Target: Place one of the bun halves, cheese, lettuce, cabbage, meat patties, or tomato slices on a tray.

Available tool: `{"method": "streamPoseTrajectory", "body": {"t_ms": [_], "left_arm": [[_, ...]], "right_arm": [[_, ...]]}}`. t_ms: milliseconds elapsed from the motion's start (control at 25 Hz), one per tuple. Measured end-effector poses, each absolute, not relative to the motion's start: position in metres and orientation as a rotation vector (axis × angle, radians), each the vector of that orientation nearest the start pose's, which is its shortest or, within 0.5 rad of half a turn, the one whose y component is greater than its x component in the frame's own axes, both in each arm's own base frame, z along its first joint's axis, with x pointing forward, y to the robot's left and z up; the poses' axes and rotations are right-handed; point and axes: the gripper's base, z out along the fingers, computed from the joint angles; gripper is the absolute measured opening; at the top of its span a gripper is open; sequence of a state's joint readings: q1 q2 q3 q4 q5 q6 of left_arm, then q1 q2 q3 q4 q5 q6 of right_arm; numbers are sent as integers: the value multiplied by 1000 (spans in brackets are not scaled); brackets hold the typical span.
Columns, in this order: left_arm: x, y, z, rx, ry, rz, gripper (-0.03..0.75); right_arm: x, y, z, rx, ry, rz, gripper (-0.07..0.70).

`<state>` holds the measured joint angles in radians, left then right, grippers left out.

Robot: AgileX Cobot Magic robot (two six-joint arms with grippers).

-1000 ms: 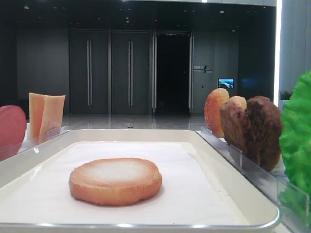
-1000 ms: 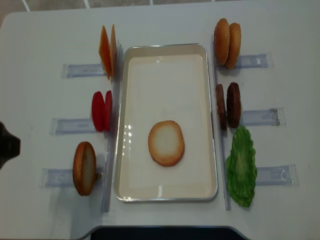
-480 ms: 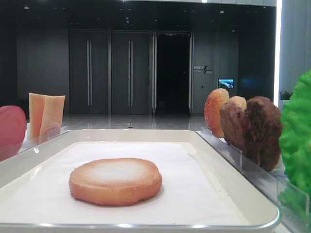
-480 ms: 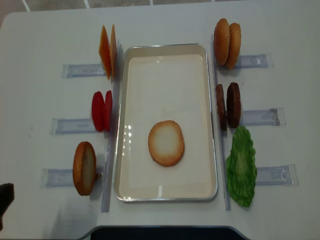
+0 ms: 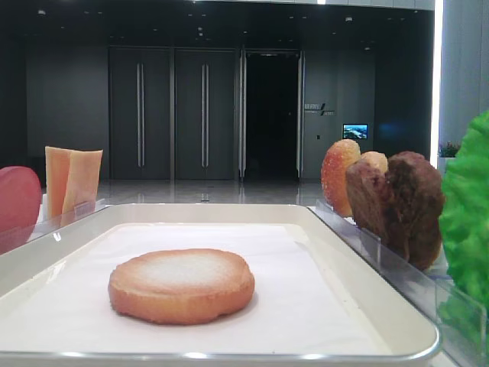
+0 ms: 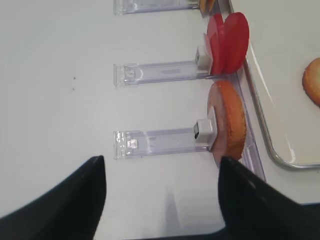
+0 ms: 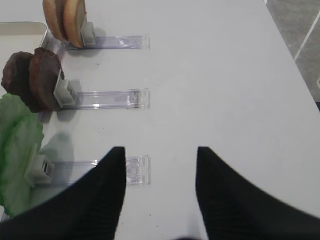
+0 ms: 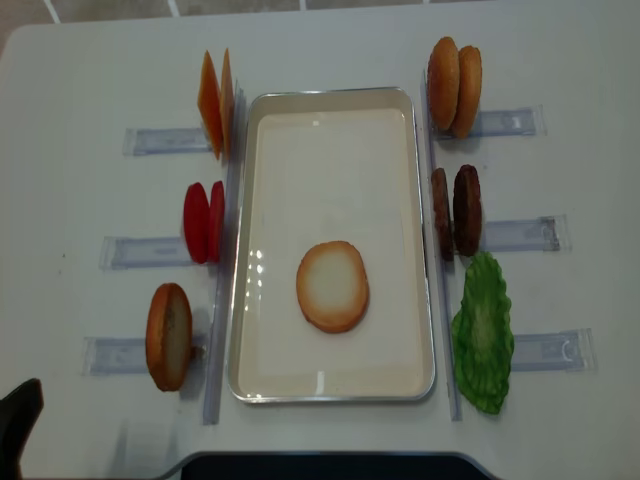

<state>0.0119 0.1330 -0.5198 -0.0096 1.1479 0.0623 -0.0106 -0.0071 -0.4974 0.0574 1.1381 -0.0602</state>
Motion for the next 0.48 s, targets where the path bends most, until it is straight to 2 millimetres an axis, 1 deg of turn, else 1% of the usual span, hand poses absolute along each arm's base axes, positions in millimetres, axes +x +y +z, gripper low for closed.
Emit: {"method": "streamPoseTrajectory", "body": {"t_ms": [160,480], "left_arm": [[5,-1,271,80,2175,43,534],[-6,-1,267,82,2106,48,534]], "right_arm": [[-9,5,270,-58,2115,27,344],[-9,5,270,-58,2115,27,344]]}}
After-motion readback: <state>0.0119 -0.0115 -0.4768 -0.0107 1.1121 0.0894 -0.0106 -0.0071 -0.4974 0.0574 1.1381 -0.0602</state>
